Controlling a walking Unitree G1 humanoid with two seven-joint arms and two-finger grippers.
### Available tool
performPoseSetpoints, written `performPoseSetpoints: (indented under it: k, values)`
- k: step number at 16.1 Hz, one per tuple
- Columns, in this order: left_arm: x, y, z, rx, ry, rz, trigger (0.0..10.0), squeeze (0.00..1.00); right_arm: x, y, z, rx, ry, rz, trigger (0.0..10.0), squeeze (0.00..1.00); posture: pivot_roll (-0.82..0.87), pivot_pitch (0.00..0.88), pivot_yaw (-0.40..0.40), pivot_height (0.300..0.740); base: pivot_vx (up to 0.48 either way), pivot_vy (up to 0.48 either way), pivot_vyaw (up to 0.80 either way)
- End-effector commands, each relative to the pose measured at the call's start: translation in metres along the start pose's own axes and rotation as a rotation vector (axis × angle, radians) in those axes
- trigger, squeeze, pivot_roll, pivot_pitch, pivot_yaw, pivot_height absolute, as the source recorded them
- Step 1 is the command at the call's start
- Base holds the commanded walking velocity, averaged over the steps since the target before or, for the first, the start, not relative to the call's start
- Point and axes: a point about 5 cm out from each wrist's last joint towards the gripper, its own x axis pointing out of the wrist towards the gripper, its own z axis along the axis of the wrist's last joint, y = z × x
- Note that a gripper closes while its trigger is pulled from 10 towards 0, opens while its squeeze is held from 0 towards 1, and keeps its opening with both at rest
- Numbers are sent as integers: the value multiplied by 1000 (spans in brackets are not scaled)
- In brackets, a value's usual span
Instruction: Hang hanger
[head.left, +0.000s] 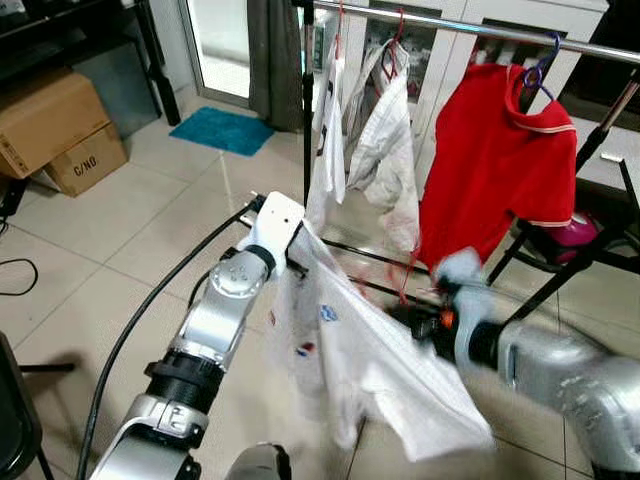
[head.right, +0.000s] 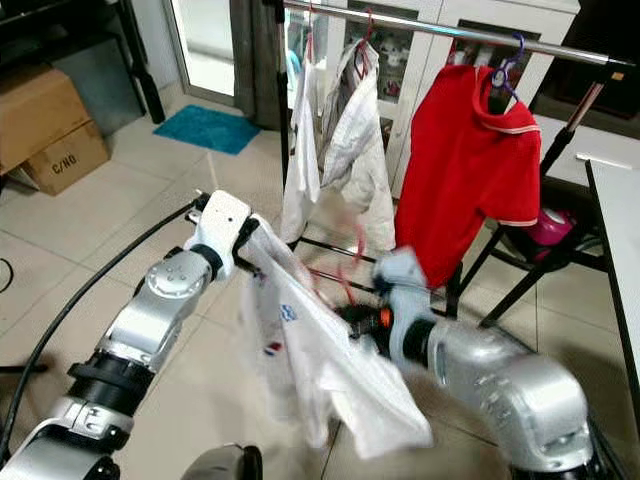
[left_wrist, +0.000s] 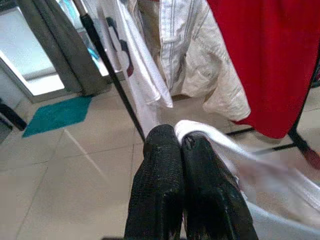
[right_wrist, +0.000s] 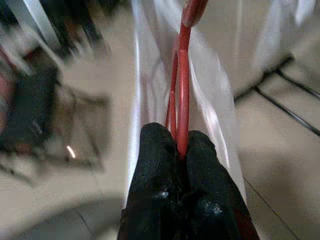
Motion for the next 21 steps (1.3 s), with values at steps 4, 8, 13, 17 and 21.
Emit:
performPoseSetpoints:
  k: [4, 8, 13, 17, 21]
  values:
    - [0, 0, 6, 19, -11, -5, 0, 0, -3, -27, 17, 39, -133, -243, 10000, 0, 19, 10, -8, 740, 0, 0, 0]
    - [-2, -12, 9, -22, -36, -58, 0, 0, 7, -29, 23, 90, -219, -347, 10000, 0, 24, 13, -13, 740, 0, 0, 0]
    - [-6, -30, 7, -57, -25, -94, 0, 0, 9, -30, 31, 79, -275, -384, 10000, 0, 21, 17, -6, 740, 0, 0, 0]
    - [-2, -11, 15, -57, -61, 9, 0, 0, 13, -16, 33, 45, -272, -299, 10000, 0, 20, 18, -5, 740, 0, 0, 0]
    - [0, -4, 16, -44, -52, 23, 10000, 0, 14, -13, 32, 33, -266, -271, 10000, 0, 19, 17, -5, 740, 0, 0, 0]
